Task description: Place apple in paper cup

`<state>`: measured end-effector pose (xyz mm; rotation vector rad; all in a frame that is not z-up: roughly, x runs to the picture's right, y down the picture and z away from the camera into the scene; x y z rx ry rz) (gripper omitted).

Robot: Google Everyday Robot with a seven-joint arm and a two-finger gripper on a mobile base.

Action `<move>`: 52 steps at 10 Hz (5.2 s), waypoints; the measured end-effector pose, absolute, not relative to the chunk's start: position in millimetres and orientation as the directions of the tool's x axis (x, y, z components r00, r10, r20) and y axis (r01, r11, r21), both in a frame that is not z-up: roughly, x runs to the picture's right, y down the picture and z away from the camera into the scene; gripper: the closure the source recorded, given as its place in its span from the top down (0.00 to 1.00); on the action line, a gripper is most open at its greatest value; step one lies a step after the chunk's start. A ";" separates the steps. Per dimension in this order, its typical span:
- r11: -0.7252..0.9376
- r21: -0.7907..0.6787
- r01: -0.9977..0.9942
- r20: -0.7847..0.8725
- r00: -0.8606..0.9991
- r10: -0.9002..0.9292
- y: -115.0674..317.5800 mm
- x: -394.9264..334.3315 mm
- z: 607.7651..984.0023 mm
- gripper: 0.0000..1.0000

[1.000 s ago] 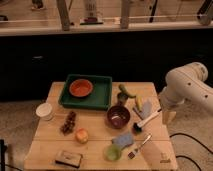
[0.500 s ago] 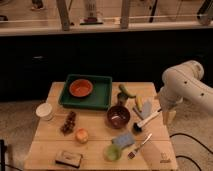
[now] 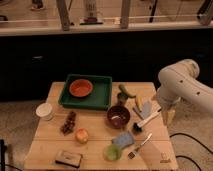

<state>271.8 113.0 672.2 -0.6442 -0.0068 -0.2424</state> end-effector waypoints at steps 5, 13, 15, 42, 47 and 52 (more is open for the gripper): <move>0.724 -0.596 0.348 0.152 0.934 -0.324 113.3 261.9 670.6 0.80; 0.606 -0.573 0.551 0.260 0.824 -0.503 110.5 239.9 669.8 0.80; 0.577 -0.563 0.592 0.280 0.793 -0.541 110.3 234.4 670.2 0.80; 0.284 -0.313 0.906 0.435 0.402 -0.805 103.9 159.6 695.1 0.80; 0.225 -0.247 0.943 0.469 0.319 -0.823 104.7 135.9 696.3 0.80; 0.168 -0.188 0.968 0.496 0.241 -0.834 105.2 113.4 696.5 0.80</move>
